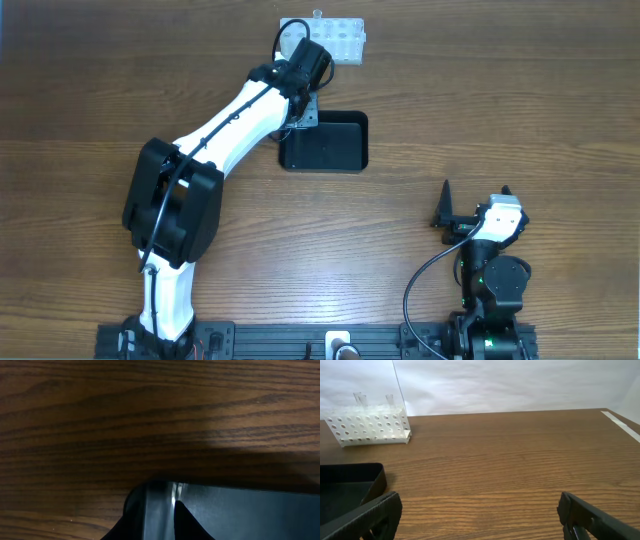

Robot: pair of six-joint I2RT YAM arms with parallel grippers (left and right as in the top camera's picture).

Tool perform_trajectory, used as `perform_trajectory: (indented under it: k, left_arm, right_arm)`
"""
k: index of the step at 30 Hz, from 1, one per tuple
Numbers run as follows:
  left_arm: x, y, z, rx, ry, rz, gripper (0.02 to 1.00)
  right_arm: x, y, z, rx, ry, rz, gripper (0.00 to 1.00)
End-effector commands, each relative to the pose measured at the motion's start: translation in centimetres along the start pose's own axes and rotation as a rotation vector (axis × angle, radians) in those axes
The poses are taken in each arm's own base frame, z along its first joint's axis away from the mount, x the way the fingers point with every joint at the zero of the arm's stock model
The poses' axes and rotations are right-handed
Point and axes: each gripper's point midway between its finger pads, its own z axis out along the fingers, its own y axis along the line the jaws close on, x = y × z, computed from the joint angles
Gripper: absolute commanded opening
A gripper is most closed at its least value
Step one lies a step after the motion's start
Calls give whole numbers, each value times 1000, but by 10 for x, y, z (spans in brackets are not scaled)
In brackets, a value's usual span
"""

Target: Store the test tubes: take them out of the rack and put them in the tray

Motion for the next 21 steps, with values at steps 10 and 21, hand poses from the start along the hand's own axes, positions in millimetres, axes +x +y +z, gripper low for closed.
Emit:
perform_trajectory:
  k: [10, 21]
  left_arm:
    - [-94, -15, -57, 7, -339, 91, 446]
    - [-200, -36, -123, 104, -760, 268, 531]
  right_arm:
    - [2, -1, 0, 7, 1, -1, 993]
    - [2, -1, 0, 7, 2, -1, 993]
